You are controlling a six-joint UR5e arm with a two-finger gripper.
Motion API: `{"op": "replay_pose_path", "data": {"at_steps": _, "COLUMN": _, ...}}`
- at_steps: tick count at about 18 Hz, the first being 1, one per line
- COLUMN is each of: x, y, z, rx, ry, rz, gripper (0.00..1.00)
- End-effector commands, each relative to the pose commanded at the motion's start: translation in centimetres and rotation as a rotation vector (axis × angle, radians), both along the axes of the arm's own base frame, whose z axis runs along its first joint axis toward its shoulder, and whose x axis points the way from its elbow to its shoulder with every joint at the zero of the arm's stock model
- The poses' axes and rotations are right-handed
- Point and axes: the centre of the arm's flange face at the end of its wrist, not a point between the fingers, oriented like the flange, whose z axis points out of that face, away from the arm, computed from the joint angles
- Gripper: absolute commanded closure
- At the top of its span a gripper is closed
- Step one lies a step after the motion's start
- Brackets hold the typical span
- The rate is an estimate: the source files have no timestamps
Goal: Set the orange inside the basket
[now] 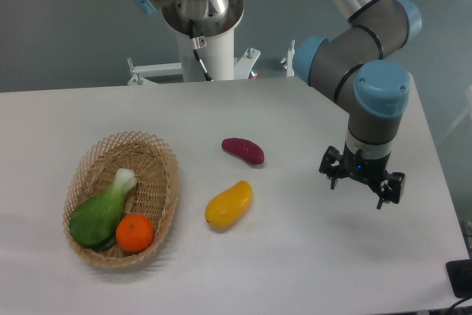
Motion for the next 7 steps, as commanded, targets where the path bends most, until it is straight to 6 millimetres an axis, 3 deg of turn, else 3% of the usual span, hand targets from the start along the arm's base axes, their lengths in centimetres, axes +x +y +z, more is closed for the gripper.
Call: {"op": "replay_pose_path", "data": {"at_steps": 7, "x": -0.02, "y": -0.01, "z": 0.16, "rx": 0.002, "ry": 0.006, "rz": 0.002, "gripper": 0.00}}
